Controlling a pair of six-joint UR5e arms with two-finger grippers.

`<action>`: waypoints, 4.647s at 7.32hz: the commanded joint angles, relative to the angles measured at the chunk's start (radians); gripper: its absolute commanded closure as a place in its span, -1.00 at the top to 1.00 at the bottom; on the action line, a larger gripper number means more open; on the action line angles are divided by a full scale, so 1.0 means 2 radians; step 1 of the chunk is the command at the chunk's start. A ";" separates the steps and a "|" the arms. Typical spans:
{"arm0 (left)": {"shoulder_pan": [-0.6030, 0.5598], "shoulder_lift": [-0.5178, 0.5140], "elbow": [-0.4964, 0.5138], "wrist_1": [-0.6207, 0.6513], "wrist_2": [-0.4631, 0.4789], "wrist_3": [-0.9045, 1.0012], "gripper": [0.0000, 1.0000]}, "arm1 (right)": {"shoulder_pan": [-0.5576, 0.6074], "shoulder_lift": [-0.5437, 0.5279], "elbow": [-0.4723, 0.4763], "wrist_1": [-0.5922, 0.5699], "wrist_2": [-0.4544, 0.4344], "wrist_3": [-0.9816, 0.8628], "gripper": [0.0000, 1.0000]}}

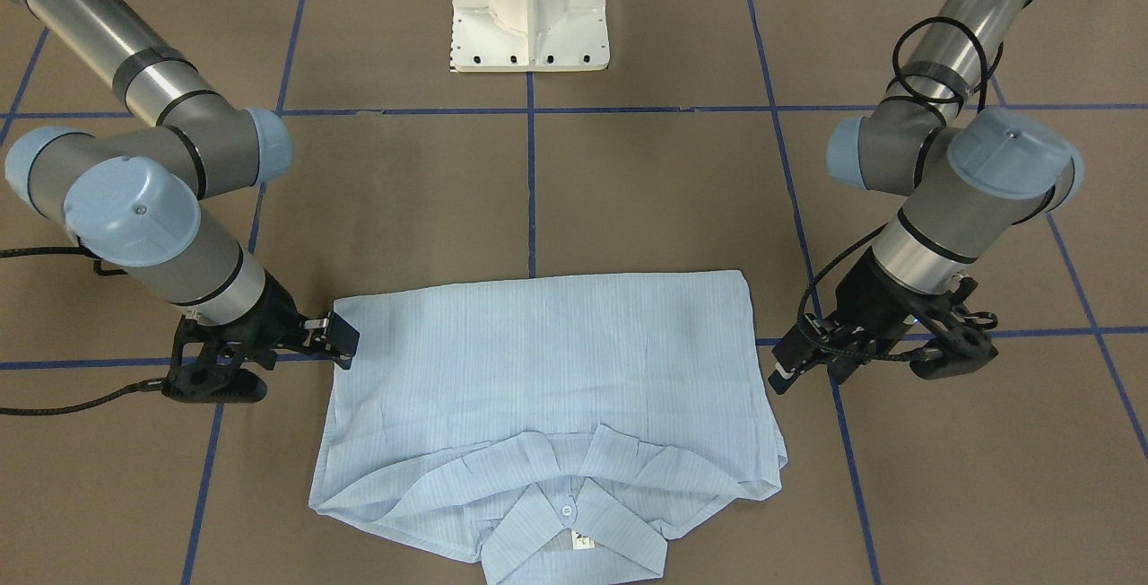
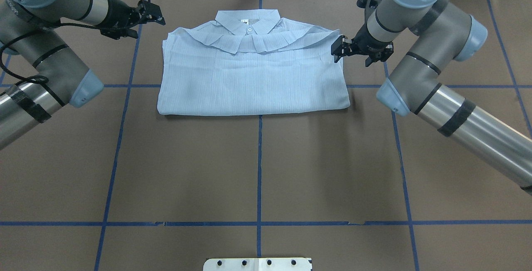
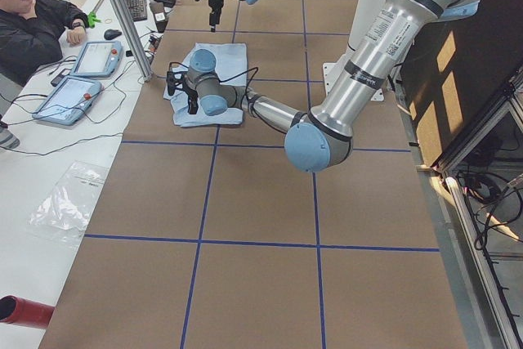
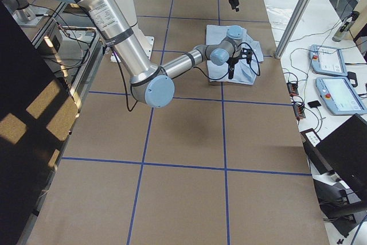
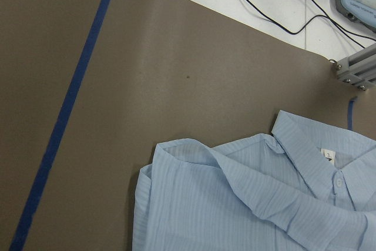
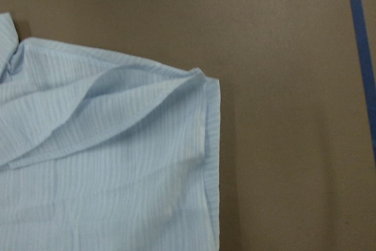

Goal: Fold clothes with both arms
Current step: 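Lower the right gripper to the folded shirt's side edge and grasp, then drag the shirt toward the robot with the right gripper while the left gripper descends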

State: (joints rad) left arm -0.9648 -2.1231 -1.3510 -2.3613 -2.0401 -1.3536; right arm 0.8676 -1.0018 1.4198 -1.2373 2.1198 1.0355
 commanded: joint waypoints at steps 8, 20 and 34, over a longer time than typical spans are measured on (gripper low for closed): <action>0.000 0.003 -0.006 -0.001 0.000 -0.004 0.98 | -0.053 -0.038 0.020 -0.003 -0.018 -0.008 0.15; -0.002 0.008 -0.015 -0.001 0.001 -0.005 0.98 | -0.051 -0.077 0.078 -0.003 -0.010 -0.008 -1.00; 0.053 0.047 -0.100 -0.001 -0.025 -0.051 0.99 | -0.242 -0.327 0.424 0.000 -0.007 0.084 1.00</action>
State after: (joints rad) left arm -0.8929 -2.0265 -1.5410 -2.3629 -2.0900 -1.4299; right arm 0.3137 -1.6731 2.2759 -1.2364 2.1521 1.2036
